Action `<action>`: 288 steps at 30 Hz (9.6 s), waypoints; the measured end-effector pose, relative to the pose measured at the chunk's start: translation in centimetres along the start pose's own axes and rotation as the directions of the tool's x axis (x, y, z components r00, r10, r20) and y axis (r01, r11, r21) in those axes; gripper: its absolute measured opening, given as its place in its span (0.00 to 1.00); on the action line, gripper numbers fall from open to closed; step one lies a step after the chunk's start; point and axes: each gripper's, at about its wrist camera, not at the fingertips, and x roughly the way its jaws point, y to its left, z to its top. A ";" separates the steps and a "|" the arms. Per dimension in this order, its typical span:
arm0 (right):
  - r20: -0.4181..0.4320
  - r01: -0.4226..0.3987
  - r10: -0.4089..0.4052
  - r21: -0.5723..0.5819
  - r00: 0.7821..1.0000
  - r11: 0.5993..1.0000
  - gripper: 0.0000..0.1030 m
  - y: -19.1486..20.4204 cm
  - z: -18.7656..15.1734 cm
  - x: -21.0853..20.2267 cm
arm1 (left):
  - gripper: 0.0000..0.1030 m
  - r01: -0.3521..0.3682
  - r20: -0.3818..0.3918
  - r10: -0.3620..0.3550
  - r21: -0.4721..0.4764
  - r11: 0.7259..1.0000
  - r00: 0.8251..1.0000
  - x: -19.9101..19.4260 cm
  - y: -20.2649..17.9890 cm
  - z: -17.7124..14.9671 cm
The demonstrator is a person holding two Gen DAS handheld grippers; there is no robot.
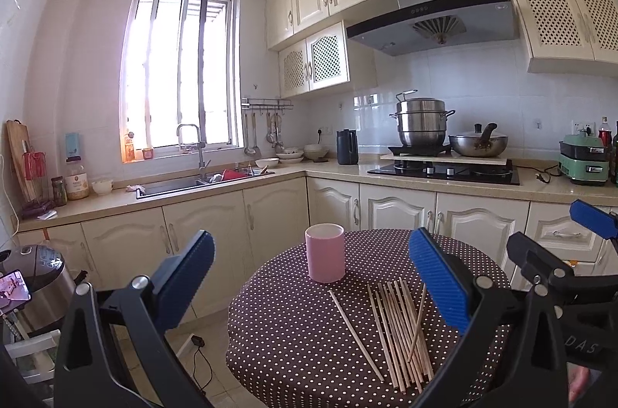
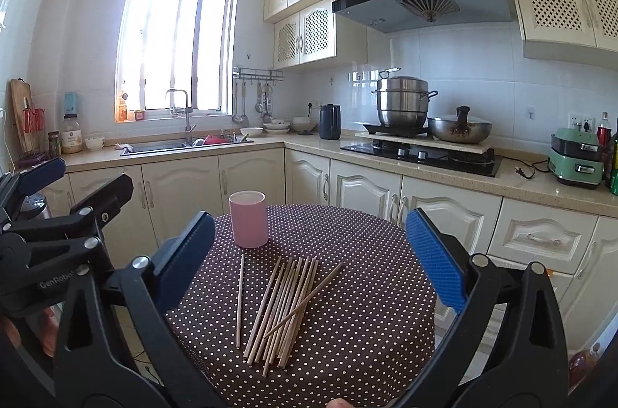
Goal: Organize utensils
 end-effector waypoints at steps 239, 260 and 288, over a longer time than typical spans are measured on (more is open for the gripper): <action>-0.888 -0.163 0.045 -0.034 0.458 0.986 0.11 1.6 -12.6 34.1 | 0.06 0.265 -0.823 -0.216 -0.083 0.961 0.526 32.0 -8.9 -15.3; -0.564 -0.250 0.252 0.083 0.786 0.965 0.06 -1.9 -2.6 29.6 | 0.06 0.305 -0.451 -0.382 -0.236 0.923 0.806 27.6 -2.6 -5.3; 0.053 -0.414 0.413 0.216 0.909 0.884 0.06 3.7 6.5 37.0 | 0.06 0.219 0.120 -0.193 -0.272 0.937 0.974 35.1 1.3 3.8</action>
